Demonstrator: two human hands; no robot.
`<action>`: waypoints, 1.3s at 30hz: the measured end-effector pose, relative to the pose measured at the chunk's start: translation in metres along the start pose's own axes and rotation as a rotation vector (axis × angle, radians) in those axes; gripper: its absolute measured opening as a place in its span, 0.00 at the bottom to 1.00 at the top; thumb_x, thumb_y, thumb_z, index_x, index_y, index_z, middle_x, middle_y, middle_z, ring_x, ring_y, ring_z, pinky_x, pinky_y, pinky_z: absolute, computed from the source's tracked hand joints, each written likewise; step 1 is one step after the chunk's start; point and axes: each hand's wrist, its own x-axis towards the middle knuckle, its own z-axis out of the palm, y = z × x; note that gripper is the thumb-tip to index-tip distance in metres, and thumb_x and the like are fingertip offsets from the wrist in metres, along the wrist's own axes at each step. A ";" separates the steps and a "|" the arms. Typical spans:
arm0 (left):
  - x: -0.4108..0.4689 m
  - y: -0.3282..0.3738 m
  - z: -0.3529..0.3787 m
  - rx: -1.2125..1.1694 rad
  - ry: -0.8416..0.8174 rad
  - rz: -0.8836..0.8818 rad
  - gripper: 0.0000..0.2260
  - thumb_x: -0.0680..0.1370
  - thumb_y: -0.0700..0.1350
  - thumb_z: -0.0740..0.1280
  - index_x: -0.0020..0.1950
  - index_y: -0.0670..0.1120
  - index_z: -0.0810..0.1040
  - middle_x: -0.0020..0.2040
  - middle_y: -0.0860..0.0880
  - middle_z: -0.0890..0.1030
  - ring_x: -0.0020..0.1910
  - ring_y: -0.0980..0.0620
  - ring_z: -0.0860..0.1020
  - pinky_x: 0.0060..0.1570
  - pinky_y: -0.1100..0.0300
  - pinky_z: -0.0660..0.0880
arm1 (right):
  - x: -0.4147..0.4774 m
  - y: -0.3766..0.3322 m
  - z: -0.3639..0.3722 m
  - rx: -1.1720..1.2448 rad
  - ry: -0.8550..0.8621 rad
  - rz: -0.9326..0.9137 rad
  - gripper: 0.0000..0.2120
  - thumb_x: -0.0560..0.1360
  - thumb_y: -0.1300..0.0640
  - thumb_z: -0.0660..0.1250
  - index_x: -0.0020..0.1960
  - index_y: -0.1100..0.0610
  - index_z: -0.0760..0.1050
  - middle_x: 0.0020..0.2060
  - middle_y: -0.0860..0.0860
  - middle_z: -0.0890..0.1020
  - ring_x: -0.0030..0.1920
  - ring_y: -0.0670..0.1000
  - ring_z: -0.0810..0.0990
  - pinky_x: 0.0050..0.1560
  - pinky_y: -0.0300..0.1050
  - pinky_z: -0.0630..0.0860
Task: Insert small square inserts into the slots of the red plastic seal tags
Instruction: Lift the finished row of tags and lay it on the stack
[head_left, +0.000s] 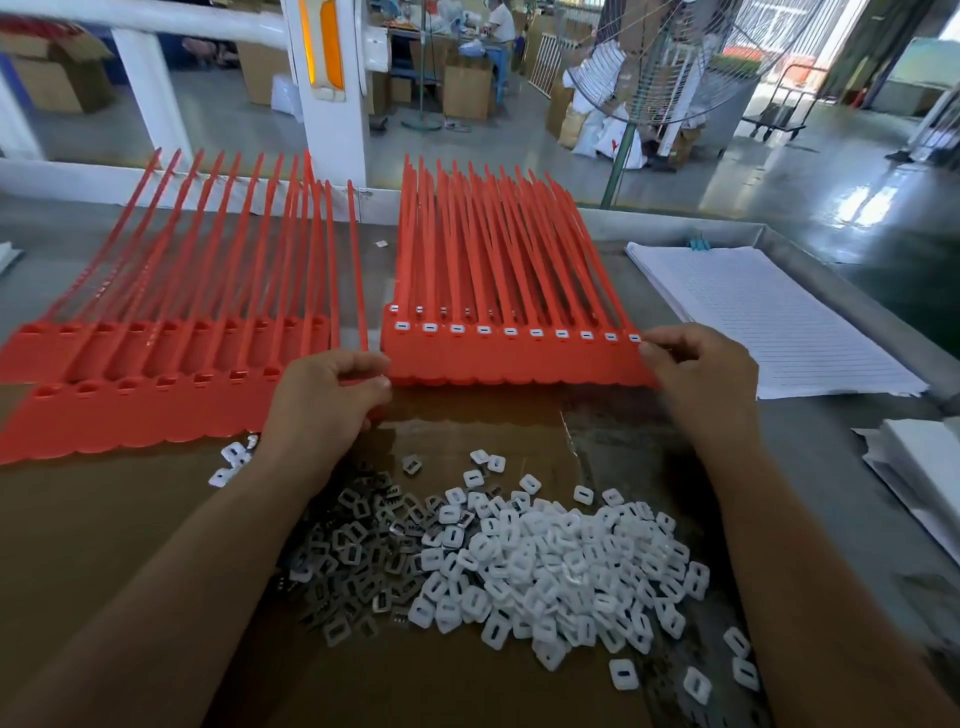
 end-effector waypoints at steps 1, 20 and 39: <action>-0.001 0.000 -0.001 -0.055 -0.007 -0.049 0.10 0.72 0.37 0.69 0.39 0.53 0.80 0.36 0.51 0.82 0.30 0.60 0.77 0.28 0.67 0.68 | -0.003 -0.006 0.000 0.044 -0.050 -0.054 0.05 0.72 0.59 0.68 0.45 0.51 0.80 0.37 0.41 0.78 0.38 0.39 0.76 0.41 0.24 0.66; -0.024 0.031 -0.019 -1.002 -0.187 -0.767 0.15 0.75 0.34 0.57 0.57 0.25 0.65 0.52 0.27 0.72 0.58 0.35 0.72 0.59 0.46 0.67 | -0.019 -0.012 0.018 -0.182 -0.599 -0.278 0.05 0.74 0.57 0.67 0.49 0.53 0.80 0.41 0.40 0.76 0.41 0.31 0.70 0.41 0.20 0.64; 0.037 -0.072 -0.151 0.815 0.401 -0.205 0.34 0.58 0.66 0.63 0.52 0.41 0.71 0.48 0.33 0.76 0.46 0.31 0.75 0.45 0.36 0.73 | -0.016 -0.013 0.018 -0.168 -0.612 -0.266 0.06 0.73 0.59 0.68 0.49 0.54 0.80 0.42 0.41 0.77 0.41 0.33 0.70 0.41 0.21 0.65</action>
